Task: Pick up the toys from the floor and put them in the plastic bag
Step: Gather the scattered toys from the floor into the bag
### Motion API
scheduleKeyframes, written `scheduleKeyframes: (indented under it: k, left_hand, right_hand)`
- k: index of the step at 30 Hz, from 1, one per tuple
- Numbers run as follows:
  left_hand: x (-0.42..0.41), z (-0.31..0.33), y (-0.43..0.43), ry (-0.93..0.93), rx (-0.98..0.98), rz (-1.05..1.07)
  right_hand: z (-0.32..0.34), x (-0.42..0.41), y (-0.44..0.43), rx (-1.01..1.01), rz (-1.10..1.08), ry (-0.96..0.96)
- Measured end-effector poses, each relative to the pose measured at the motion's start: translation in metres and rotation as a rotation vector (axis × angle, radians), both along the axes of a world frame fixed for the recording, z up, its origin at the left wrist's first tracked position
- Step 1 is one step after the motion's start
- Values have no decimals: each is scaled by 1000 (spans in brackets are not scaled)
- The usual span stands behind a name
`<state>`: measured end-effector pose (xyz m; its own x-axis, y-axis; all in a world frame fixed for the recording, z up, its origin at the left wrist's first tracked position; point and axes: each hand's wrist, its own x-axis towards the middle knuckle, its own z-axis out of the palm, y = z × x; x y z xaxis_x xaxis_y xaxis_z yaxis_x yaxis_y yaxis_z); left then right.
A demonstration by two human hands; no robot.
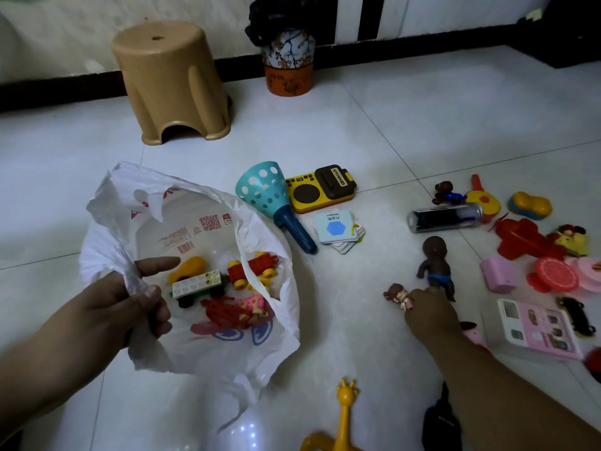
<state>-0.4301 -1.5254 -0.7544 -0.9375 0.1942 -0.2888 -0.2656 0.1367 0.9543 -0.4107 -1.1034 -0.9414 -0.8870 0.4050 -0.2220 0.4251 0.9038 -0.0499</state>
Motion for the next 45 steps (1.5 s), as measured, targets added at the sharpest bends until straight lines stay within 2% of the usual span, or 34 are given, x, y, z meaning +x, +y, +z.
scheduleKeyframes:
  k: [2,4,7,8,10,11,12,14,16,18,21,24,27,29,33,35,37,39,40,43,44,45]
  left_hand:
    - [-2,8,4,-4,1,31]
    - [0,11,3,-19,-14,52]
    - [4,20,9,-7,-44,24]
    - [5,22,9,-10,-33,27]
    - [5,22,6,-15,20,19]
    - [5,21,3,-11,35,8]
    - [6,23,-1,-12,50,-19]
    - [8,23,-11,-3,31,-12]
    - [11,26,-24,-23,37,-32]
    - [13,31,-31,-22,36,-30]
    - [20,37,-37,-20,19,-12]
    - [23,40,-36,8,-22,16]
    - [21,30,-43,-11,-80,0]
    - [21,24,-48,-59,-93,-24]
    - [19,24,-51,-187,-105,-128]
    - [20,24,-51,-219,-95,-155]
    - [22,24,-49,-229,-86,-188]
    - [25,24,-46,-215,-79,-200]
    - [26,24,-44,-210,-74,-206]
    - [27,23,-41,-194,-71,-208]
    - [28,23,-40,-191,-79,-207]
    - [29,23,-39,-185,-87,-211]
  right_hand:
    - [17,-4,-8,-88,-18,129]
    - [46,-18,-15,-287,-108,363]
    - [133,-41,-51,-519,-8,619]
    - [165,-45,-69,-678,50,667]
    - [220,-43,-105,-1111,177,589]
    - [239,-39,-121,-1314,253,459]
    - [249,-36,-137,-1456,317,295]
    - [245,-32,-169,-1554,381,-22]
    - [222,-32,-203,-1465,357,-198]
    - [189,-38,-233,-1323,264,-277]
    - [125,-54,-269,-1109,46,-233]
    - [86,-65,-280,-865,48,-125]
    - [87,-69,-275,-941,88,-55]
    - [102,-69,-266,-924,178,9]
    - [150,-40,-233,-704,604,223]
    - [160,-9,-211,-539,886,318]
    - [150,26,-190,-344,1102,300]
    - [120,56,-171,-220,1219,164]
    - [106,67,-165,-216,1207,14]
    - [67,89,-149,-176,1008,-556]
    - [59,94,-149,-100,985,-672]
    - [50,98,-151,-33,976,-706]
